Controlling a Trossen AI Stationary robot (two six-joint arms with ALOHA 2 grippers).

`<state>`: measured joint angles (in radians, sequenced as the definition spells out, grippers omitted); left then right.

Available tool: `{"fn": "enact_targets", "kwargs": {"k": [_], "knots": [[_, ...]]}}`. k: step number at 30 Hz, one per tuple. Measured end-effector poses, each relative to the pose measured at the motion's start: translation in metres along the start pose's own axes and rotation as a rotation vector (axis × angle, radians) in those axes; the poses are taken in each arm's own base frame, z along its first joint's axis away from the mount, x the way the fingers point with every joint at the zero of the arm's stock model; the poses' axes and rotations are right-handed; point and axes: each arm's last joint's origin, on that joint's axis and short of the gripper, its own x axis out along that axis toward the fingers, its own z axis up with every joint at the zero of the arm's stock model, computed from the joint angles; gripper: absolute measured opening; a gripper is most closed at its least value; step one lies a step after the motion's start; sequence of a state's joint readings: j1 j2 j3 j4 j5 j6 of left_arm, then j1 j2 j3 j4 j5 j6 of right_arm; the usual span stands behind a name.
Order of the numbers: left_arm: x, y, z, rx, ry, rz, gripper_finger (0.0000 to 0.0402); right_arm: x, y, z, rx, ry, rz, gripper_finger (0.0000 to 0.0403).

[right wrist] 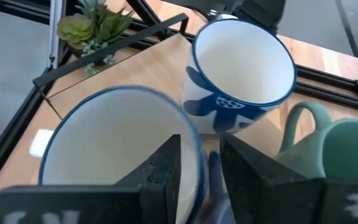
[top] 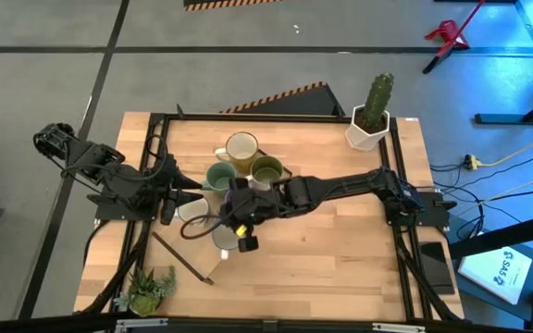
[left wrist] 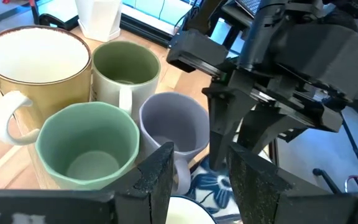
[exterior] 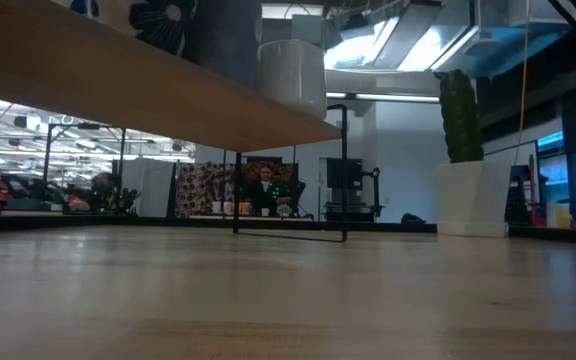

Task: Place coffee mugs
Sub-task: Put the flowered mug on the shelf

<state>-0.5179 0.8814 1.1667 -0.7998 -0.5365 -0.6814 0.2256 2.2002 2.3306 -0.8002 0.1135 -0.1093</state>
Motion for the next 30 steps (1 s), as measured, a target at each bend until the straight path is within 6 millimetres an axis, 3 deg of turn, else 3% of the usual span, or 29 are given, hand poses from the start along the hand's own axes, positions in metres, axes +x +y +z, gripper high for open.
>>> {"fn": "enact_targets", "kwargs": {"k": [9,30], "knots": [[-0.0001,0.0000,0.0000,0.000,0.000,-0.001,0.0142,0.0009,-0.0087,-0.0011,0.039,0.003,-0.005,0.0098],[-0.0001,-0.0005,-0.0004,-0.005,0.015,-0.019,0.0142,-0.0007,-0.0083,-0.0012,-0.006,0.006,0.015,0.0098]]}}
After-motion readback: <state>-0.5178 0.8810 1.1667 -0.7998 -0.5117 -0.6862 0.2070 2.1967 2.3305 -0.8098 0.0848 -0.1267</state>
